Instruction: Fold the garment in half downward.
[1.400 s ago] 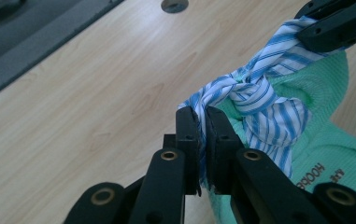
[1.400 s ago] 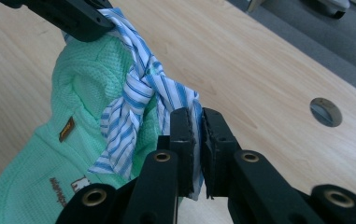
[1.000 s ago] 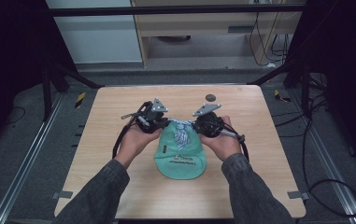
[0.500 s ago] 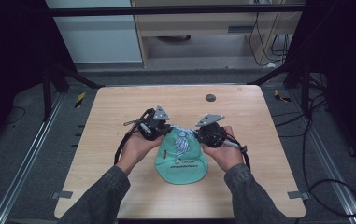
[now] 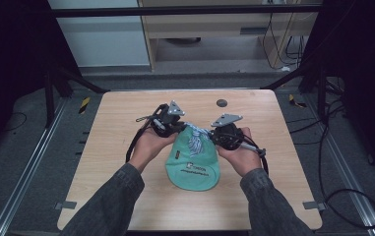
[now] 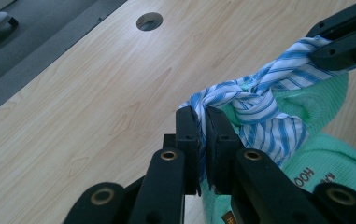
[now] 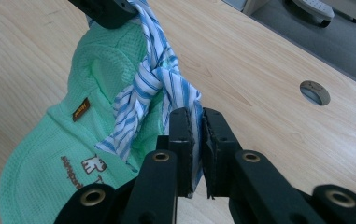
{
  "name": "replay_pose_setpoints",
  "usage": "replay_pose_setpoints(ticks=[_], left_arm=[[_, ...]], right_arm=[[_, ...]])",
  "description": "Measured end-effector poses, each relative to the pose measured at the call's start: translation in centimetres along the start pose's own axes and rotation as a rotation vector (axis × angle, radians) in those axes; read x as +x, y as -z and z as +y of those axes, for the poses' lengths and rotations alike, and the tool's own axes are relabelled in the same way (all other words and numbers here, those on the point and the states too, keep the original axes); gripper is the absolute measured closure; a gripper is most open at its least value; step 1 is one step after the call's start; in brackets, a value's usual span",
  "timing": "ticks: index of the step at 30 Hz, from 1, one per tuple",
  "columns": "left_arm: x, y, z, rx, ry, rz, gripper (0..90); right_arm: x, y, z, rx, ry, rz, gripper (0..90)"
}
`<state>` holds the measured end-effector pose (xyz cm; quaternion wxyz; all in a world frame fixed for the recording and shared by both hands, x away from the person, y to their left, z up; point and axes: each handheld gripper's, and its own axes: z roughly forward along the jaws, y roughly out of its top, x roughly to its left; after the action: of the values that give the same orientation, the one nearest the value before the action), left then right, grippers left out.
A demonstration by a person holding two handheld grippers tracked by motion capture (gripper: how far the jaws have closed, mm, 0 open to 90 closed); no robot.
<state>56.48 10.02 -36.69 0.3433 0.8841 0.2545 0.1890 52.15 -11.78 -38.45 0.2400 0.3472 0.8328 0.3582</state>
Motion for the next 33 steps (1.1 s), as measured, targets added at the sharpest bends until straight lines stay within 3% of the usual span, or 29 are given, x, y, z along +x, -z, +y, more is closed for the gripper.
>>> replay_pose_setpoints(ticks=[4, 11, 17, 22, 30, 33], left_arm=[[-0.9, 0.2, -0.9, 0.004, -0.015, -0.004, 84.7], [-2.1, 0.7, -3.1, 0.006, 0.007, -0.029, 84.8], [-2.4, 0.6, -3.8, 0.000, 0.016, -0.026, 84.8], [-1.4, 0.4, -3.1, -0.001, 0.014, -0.014, 84.9], [0.8, 0.8, 0.3, -0.022, 0.012, 0.022, 84.8], [0.6, 0.9, 0.6, -0.010, -0.002, 0.012, 84.7]], right_arm=[[0.5, 0.0, -0.7, 0.007, 0.012, 0.007, 82.8], [1.4, -0.5, -2.1, 0.013, 0.007, 0.036, 82.7], [2.0, -0.5, -2.7, 0.004, 0.005, 0.047, 82.6], [2.0, -0.2, -2.3, -0.010, -0.002, 0.046, 82.6], [1.2, 0.6, 0.4, -0.049, 0.010, 0.007, 82.5], [0.7, 0.7, 0.8, -0.046, 0.006, -0.005, 82.3]])
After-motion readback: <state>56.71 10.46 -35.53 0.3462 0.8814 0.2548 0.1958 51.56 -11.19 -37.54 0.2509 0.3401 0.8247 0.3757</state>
